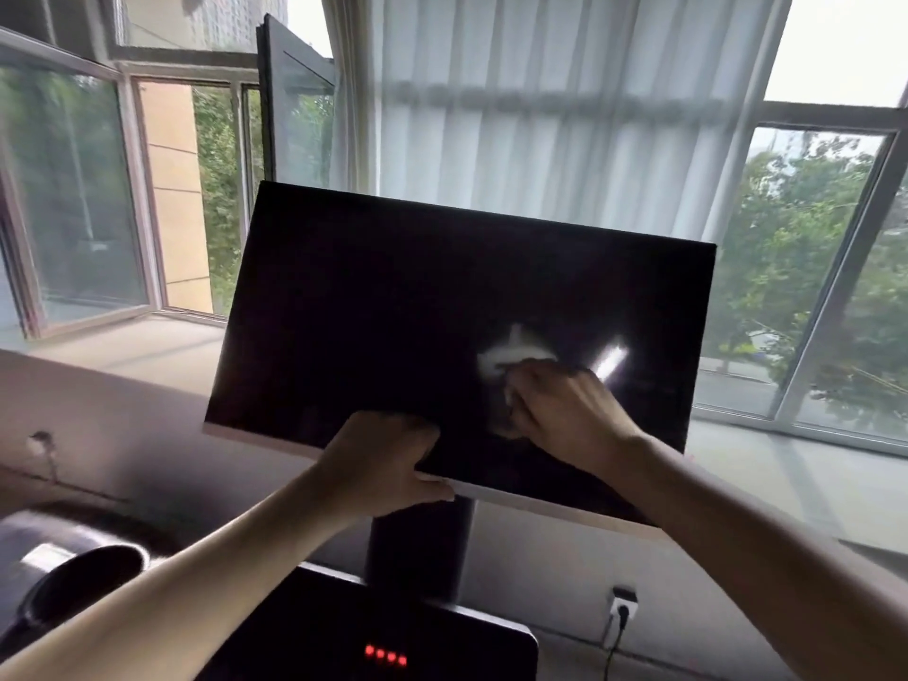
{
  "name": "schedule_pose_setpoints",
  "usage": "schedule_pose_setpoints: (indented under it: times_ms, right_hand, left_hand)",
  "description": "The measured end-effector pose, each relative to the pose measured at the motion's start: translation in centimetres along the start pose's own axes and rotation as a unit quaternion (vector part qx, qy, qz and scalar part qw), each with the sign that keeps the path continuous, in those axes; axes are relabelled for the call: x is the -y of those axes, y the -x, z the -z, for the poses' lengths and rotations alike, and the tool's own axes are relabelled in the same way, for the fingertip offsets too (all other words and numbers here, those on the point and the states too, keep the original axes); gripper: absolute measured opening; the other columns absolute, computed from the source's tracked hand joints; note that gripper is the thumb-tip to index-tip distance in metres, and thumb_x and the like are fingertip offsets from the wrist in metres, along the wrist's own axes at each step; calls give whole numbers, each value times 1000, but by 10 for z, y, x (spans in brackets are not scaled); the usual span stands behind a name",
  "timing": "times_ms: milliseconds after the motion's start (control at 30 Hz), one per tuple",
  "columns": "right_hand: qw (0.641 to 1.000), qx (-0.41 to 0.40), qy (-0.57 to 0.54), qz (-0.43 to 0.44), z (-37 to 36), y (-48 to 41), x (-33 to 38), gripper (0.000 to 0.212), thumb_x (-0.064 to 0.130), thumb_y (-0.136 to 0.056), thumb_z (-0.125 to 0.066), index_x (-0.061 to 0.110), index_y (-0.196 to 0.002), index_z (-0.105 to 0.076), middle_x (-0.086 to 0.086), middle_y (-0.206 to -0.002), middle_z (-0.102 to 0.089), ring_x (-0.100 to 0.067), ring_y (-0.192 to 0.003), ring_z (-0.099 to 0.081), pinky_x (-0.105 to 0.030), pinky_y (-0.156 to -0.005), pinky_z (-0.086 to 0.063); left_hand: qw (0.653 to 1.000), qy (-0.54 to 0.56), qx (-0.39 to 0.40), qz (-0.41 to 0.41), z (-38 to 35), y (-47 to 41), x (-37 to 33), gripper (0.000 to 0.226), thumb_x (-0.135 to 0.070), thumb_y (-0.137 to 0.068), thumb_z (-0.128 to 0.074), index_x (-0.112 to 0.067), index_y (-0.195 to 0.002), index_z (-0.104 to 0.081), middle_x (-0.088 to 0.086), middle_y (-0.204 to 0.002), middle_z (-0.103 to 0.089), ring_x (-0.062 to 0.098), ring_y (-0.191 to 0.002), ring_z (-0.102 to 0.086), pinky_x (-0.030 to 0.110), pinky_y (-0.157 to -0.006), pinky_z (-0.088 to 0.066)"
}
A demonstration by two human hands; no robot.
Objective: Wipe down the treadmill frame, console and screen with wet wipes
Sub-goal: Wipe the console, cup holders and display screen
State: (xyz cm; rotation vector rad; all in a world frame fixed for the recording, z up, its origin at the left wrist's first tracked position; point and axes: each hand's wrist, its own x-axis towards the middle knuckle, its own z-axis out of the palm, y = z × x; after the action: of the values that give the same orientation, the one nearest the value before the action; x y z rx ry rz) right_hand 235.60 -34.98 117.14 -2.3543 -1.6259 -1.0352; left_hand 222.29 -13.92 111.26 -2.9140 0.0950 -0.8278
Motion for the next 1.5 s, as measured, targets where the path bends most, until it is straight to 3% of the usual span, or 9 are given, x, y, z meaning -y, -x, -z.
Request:
schedule_pose_setpoints:
  times_ms: [167,433,667,900,1033,1133,1233,1400,1500]
  right_hand:
    - [970,-160,40,-179,19,-38,-30,15,23,-100,-53,13,-90,-51,-12,-83,-64,-41,-67,-62,-34,-55,-33]
    - [997,50,-15,59,-23,31,26,7,19,-89,-52,14,-88,-57,-7,-80,-63,-34,-69,-64,-44,-56,-54]
    - [978,-129,10,-165,9,-17,-4,9,19,-97,-57,14,-91,-52,-11,-85,-66,-40,-69,-64,-35,-56,-37]
    - [996,68,-16,50,-27,40,42,7,20,-91,-62,17,-89,-56,-6,-82,-65,-34,-71,-66,-43,-58,-55]
    - [996,-33,24,-76,-1,15,5,7,22,-96,-55,16,-93,-54,-10,-87,-66,-38,-72,-65,-37,-55,-44]
    - [983,-96,19,-157,-1,-4,10,12,23,-100,-49,13,-95,-54,-12,-90,-67,-40,-73,-65,-39,-57,-45]
    - [992,-19,-39,-118,-20,9,46,6,16,-99,-54,14,-93,-54,-9,-91,-68,-37,-78,-67,-37,-57,-47]
    - [997,81,-18,5,-26,55,52,4,17,-91,-59,17,-87,-57,-6,-84,-69,-36,-74,-68,-40,-58,-54]
    - [997,34,27,-62,-12,50,23,7,24,-93,-54,18,-90,-55,-6,-84,-69,-36,-72,-68,-39,-56,-53]
  left_hand:
    - [999,8,30,27,-6,8,-15,46,-68,-84,-67,-25,-102,-66,-13,-100,-68,8,-93,-65,31,-86,-54]
    - [998,2,-11,58,-15,8,-17,43,-67,-84,-65,-26,-93,-70,-13,-89,-71,7,-84,-69,26,-75,-55]
    - [996,39,-23,79,-17,12,-20,36,-61,-86,-70,-26,-89,-70,-14,-84,-70,5,-80,-68,24,-74,-53]
    - [995,37,-32,88,-21,13,-20,37,-62,-84,-70,-25,-89,-71,-14,-86,-71,7,-83,-68,26,-73,-53]
    - [994,48,-29,94,-23,13,-20,35,-61,-84,-71,-27,-88,-69,-16,-82,-67,5,-79,-66,26,-72,-52]
    - [993,42,-31,104,-21,14,-21,37,-60,-83,-74,-25,-80,-64,-20,-70,-53,1,-67,-51,21,-60,-36]
    - [993,37,-46,101,-20,16,-24,35,-59,-83,-74,-26,-79,-65,-20,-70,-50,0,-67,-47,16,-58,-27]
    - [992,48,-42,106,-21,17,-25,36,-58,-85,-73,-23,-81,-65,-17,-77,-61,2,-71,-55,21,-66,-36]
    - [993,40,-48,101,-22,18,-24,36,-60,-85,-72,-25,-82,-65,-16,-79,-65,5,-76,-65,21,-67,-38]
